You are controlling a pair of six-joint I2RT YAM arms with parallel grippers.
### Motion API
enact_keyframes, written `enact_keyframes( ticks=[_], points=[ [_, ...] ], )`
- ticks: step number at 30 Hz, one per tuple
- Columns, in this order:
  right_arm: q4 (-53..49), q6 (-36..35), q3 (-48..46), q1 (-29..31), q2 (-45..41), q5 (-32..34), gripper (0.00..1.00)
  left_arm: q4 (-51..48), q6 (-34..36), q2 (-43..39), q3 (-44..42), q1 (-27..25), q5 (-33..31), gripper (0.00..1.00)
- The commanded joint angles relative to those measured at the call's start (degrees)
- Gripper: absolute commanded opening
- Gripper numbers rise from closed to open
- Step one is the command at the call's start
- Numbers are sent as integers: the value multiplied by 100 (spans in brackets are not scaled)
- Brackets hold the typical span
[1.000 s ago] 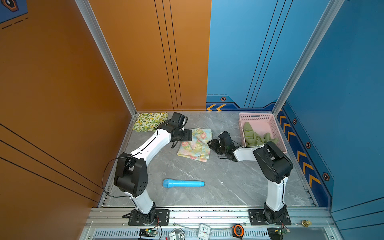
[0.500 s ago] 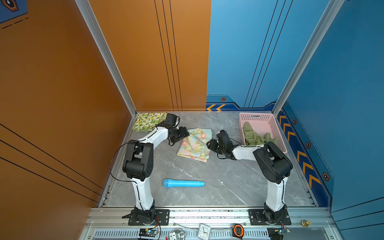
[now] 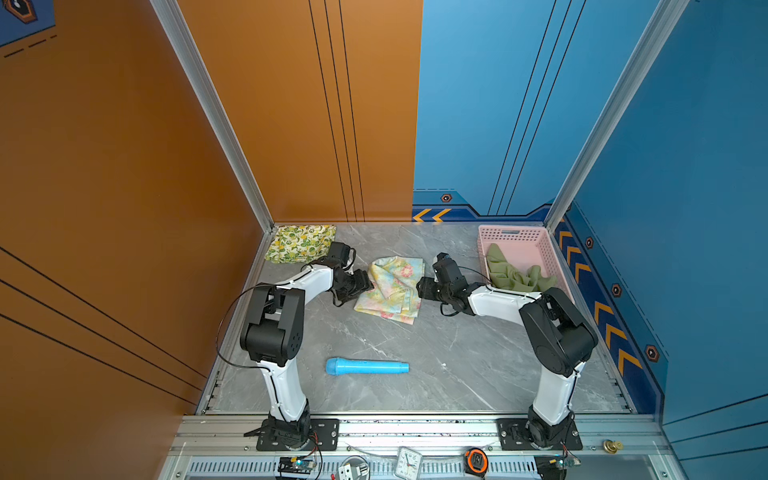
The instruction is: Fold and stack the skirts
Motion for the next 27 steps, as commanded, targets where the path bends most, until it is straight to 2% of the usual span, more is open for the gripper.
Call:
enact_keyframes(
  ticks=[1,6,11,13,15,17,18,22,24,27],
  points=[
    [-240,-59,-19,-46,-241,130,65,-50,269,-179,-104,-86,28,54],
    [-307,35,-130,-108,-429,117,64,-42,307,-287,-217,-519,-45,24],
    [-426,-82,-249,-172,-653,169,65,104,48,-695,-720,-1174,-274,23],
    [-511,-176,-305,-188,-758,179,66,181,-87,-866,-923,-1449,-274,28],
    [-649,-291,-353,-214,-875,255,68,202,-96,-1093,-1049,-1700,-284,44],
    [-712,-347,-414,-224,-978,308,68,193,-31,-1403,-1303,-1697,-384,57],
    [-736,-373,-457,-233,-1048,317,69,149,51,-1573,-1345,-1592,-456,60],
    [-737,-421,-583,-212,-1268,277,70,-3,572,-1950,-1131,-888,-614,62],
    [-713,-435,-633,-174,-1356,245,70,-9,999,-1877,-675,-568,-639,61],
    [-543,-466,-743,-68,-1479,144,70,-11,2117,-1624,-81,-417,-687,59]
  ],
)
